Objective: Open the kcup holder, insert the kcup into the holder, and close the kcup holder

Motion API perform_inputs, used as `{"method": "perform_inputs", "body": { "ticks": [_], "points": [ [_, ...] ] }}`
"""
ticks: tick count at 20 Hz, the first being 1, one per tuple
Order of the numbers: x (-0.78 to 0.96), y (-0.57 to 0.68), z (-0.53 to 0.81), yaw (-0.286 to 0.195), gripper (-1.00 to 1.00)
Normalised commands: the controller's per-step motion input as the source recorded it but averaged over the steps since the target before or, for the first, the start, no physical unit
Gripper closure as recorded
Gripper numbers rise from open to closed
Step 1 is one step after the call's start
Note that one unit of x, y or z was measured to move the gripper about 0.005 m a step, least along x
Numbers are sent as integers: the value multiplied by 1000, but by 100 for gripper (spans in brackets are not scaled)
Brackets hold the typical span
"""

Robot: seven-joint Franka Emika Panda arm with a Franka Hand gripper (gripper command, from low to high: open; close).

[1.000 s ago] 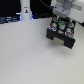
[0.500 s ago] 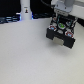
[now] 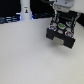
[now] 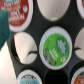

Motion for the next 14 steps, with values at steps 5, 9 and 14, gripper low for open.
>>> {"method": "perform_inputs", "body": {
  "ticks": [5, 9, 14],
  "points": [
    [737, -423, 235, 7, -100],
    [803, -320, 87, 6, -100],
    [778, -89, -60, 30, -100]
  ]
}}
